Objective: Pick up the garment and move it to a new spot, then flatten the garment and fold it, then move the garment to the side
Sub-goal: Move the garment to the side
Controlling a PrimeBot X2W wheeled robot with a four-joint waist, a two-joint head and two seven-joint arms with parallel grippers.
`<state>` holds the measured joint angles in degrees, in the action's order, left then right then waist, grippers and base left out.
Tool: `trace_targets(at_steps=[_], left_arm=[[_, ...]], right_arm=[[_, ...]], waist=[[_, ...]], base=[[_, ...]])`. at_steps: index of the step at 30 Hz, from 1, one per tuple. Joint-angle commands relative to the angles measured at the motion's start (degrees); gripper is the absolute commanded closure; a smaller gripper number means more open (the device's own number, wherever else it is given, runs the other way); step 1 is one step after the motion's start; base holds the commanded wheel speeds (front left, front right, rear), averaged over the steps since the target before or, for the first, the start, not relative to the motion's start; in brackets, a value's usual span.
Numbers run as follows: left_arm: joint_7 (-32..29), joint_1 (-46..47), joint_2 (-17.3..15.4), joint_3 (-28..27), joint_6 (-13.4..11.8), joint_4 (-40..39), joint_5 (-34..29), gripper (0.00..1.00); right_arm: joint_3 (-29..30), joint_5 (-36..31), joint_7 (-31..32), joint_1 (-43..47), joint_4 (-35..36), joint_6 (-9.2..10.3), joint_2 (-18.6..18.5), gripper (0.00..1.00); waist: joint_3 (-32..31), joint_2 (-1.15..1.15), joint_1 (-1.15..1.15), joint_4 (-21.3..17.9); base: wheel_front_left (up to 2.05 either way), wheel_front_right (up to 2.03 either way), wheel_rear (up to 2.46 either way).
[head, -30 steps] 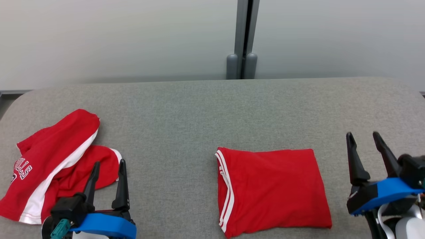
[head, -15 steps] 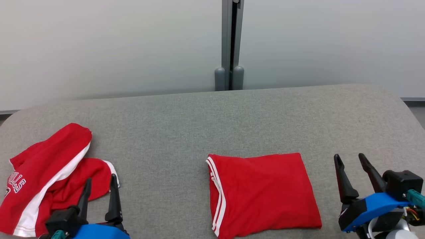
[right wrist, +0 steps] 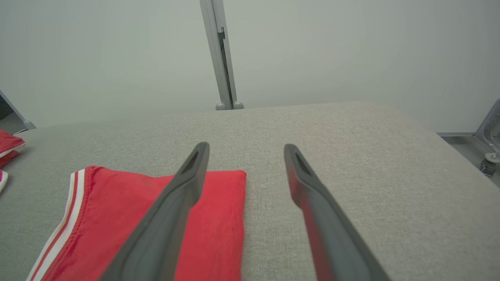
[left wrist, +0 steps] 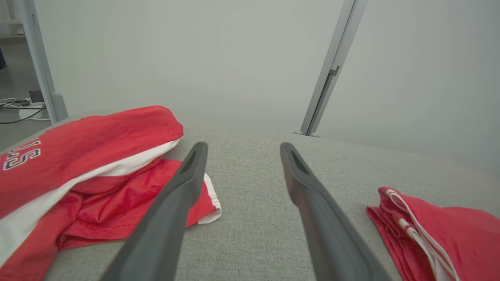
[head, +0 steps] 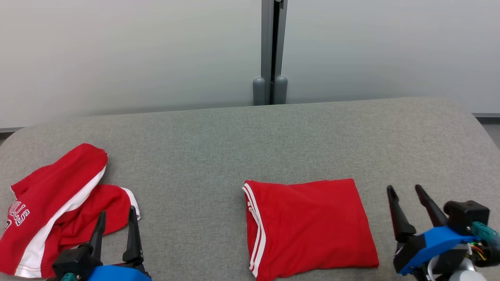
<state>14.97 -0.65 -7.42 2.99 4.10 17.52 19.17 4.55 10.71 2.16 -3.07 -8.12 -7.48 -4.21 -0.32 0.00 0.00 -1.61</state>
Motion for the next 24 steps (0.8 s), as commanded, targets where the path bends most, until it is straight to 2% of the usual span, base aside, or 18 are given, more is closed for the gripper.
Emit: trace_targets(at_steps=[1, 4, 9, 14, 16, 24], left_arm=[[-0.02, -0.33, -0.46, 0.30, -0.12, -0.43, 0.13, 0.00], [-0.42, -0.26, -0.59, 0.57, -0.40, -1.30, -0.03, 0.00], [-0.84, 0.77, -0.45, 1.02, -0.38, -2.60, 0.21, 0.00], [-1.00, 1.34, -0.30, 1.90, -0.30, -3.64, 0.26, 0.00], [-1.02, 1.75, -0.29, 2.33, -0.24, -3.75, -0.04, 0.00], [-0.95, 3.69, 0.15, 3.83, -0.10, -3.39, -0.52, 0.00]], right_arm=[[-0.64, 0.37, 0.50, -0.82, -0.06, -0.03, -0.13, 0.00], [-1.68, 1.07, 5.04, -3.09, -0.80, -0.03, -0.85, 0.00], [-1.46, 0.48, 19.04, -6.22, -3.44, -0.03, -0.83, 0.00], [2.29, -1.41, 29.46, -8.43, -6.22, -0.03, 0.24, 0.00], [4.27, -2.26, 31.52, -9.38, -7.57, -0.02, 0.61, 0.00], [5.52, -3.95, 35.49, -12.34, -15.75, -0.03, 1.25, 0.00]], waist=[[0.15, 0.00, 0.00, -0.01], [0.70, 0.00, 0.00, 0.21], [1.92, 0.00, 0.00, 1.63], [3.65, 0.00, 0.00, 3.64], [4.39, 0.00, 0.00, 4.40], [6.65, 0.00, 0.00, 6.90]], base=[[0.00, 0.00, 0.00], [0.00, 0.00, 0.00], [0.00, 0.00, 0.00], [0.00, 0.00, 0.00], [0.00, 0.00, 0.00], [0.00, 0.00, 0.00]])
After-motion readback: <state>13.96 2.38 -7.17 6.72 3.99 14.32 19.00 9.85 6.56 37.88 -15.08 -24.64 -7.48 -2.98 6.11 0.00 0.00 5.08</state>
